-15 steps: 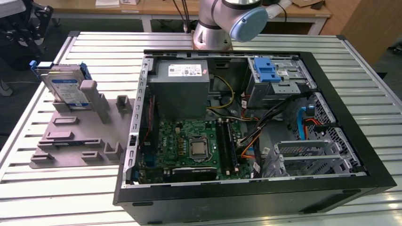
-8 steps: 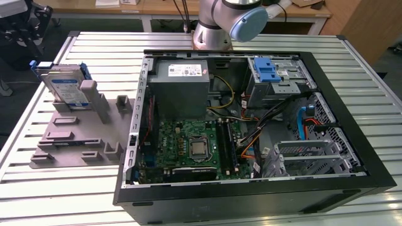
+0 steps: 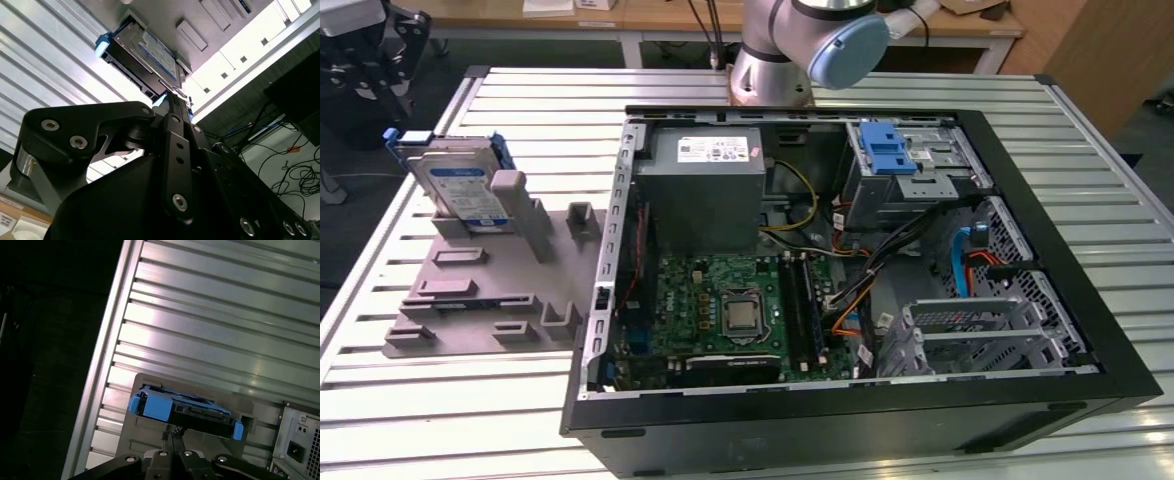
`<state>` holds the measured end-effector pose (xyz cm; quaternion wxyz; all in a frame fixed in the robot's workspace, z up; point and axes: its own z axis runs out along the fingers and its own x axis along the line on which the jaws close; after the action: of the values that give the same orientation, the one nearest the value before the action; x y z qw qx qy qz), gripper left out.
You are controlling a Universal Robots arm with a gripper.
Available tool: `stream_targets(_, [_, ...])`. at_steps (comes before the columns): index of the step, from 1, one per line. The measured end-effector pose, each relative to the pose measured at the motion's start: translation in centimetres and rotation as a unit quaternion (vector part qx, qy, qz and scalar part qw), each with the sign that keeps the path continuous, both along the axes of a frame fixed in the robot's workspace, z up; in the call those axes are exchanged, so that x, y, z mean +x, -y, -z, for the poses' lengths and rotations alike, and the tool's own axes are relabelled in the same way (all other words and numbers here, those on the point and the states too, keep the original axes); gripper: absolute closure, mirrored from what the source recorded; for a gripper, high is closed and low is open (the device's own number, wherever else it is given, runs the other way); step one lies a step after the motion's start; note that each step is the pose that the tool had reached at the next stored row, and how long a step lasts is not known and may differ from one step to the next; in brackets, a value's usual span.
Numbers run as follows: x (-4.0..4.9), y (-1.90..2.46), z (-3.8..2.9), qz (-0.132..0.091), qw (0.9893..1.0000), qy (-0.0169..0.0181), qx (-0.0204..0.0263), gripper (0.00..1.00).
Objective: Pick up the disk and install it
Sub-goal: 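Pick up the disk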
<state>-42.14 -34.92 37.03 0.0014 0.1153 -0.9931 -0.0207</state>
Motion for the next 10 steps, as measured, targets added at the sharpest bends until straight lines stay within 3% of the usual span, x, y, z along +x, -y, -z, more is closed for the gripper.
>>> stream_targets(10, [0.0, 0.0, 0.0, -0.006, 1.0, 0.0, 0.0, 0.89])
